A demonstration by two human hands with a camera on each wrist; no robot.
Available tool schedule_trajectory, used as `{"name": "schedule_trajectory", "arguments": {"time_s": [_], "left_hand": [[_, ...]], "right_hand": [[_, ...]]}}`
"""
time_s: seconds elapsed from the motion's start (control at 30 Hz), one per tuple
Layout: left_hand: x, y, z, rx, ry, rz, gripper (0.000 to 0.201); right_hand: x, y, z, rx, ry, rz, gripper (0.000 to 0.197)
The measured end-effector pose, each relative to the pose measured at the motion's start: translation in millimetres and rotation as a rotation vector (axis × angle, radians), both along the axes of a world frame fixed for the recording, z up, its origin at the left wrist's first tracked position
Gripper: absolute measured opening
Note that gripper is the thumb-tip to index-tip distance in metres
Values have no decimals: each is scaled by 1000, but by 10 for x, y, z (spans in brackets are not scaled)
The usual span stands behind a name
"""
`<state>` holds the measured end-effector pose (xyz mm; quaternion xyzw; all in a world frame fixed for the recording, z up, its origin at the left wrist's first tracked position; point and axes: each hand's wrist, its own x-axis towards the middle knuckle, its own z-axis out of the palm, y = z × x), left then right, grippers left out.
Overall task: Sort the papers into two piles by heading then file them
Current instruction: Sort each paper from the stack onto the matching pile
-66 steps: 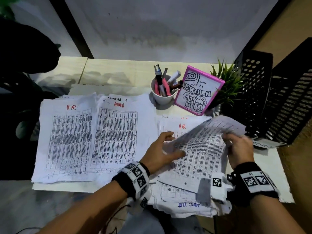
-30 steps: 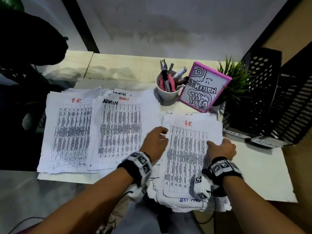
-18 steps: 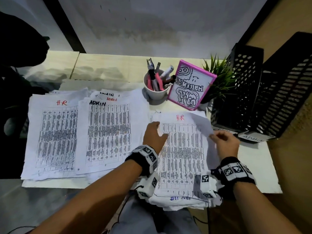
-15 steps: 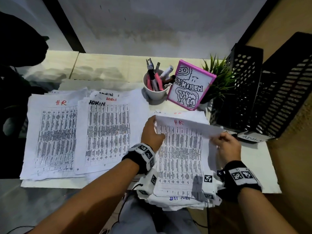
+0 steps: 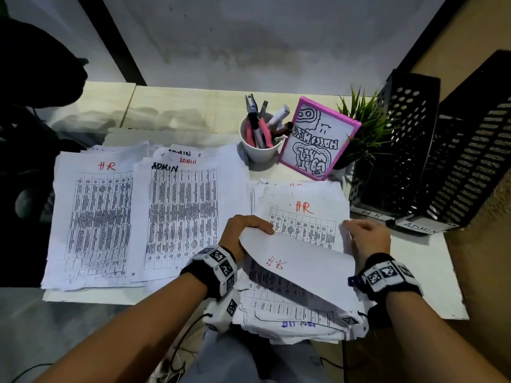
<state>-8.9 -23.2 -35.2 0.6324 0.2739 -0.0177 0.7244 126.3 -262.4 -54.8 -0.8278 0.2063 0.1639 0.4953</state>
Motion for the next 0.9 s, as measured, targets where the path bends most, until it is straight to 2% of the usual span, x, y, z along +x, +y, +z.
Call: {"name": "schedule_trajectory", "arguments": {"time_s": [0.07,0.13,0.27,0.4,0.5,0.63,0.77,0.83,0.9], "left_hand": [[-10,-21,12,-49,9,53,22],[-15,-44,7,-89,22,86,14],[-32,-70,37,13,-2,30,22],[-37,-69,74,94,-36,-8,27],[-36,-57,60,122,-50,-30,30],[-43,-63,25,105,-44,-17,31],[-22,-57,-14,284,-63,-115,35],[-1,-76,-13,296,-50,-95,32],[13,-77,1,247,-39,-65,30]], "right_hand": [[-1,74,-8,-189,26,95,33],[-33,143,16,-243,16,72,36],[-37,148,-6,-284,-18,15,24],[-21,108,-23,-274,-45,56,20],[-21,108,-20,-217,-39,74,31],[-5,94,-14,-288,-143,138,16],[-14,-68,-48,-269,-276,163,15],[-25,-163,-20,-214,-313,191,7],[-70,-215,63,-77,-317,143,14]]}}
